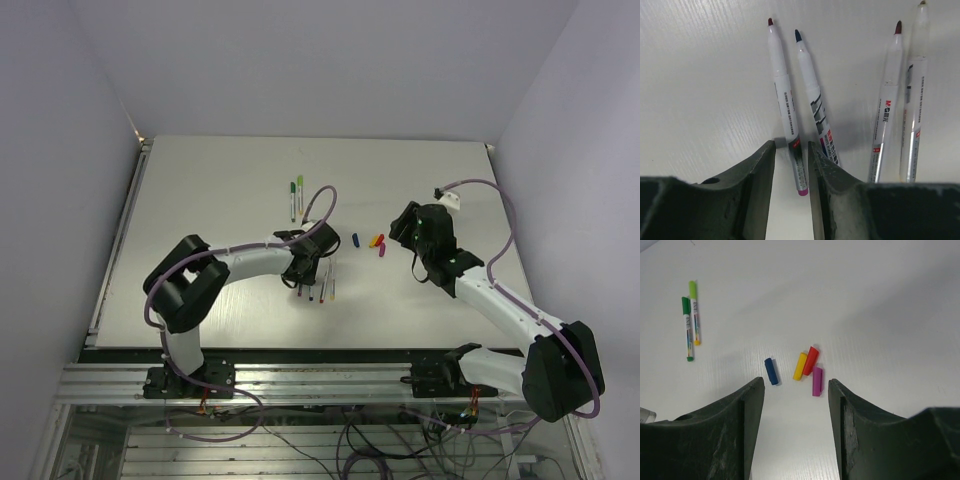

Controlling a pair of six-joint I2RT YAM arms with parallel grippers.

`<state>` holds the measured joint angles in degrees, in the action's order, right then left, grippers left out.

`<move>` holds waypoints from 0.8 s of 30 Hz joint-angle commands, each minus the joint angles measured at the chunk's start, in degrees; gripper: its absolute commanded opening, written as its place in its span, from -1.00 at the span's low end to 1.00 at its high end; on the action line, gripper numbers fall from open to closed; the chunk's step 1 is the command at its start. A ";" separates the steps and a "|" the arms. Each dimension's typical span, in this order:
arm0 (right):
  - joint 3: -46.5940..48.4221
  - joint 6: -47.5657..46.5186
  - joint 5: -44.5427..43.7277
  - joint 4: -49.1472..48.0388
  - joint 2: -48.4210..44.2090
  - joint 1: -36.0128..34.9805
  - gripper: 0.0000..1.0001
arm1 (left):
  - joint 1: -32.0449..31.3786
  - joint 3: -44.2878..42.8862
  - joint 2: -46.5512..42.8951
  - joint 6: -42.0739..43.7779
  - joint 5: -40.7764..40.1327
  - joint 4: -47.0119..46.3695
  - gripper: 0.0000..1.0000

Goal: Insert the pens into the pen caps

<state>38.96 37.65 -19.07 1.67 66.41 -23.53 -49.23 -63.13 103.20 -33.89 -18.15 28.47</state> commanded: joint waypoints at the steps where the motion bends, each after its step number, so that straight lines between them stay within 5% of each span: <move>1: -0.46 0.67 -1.06 -0.18 -0.14 0.14 0.07 | -0.07 -2.20 1.74 0.06 0.81 3.77 -0.17; 18: -0.60 0.59 -1.27 1.21 0.29 0.10 0.07 | 3.89 1.13 6.13 -0.31 4.11 6.52 -0.54; 21: -0.11 0.38 -1.57 2.57 1.08 0.13 0.07 | 4.14 1.81 7.76 -0.96 4.62 5.71 -0.82; 24: 0.88 -0.29 -1.95 4.74 2.63 0.13 0.06 | 4.24 2.56 8.77 -1.24 4.81 5.25 -0.86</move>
<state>38.87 37.93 -19.20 2.94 67.09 -23.53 -46.02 -65.30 105.32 -34.52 -15.05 31.70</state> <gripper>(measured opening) 0.535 0.099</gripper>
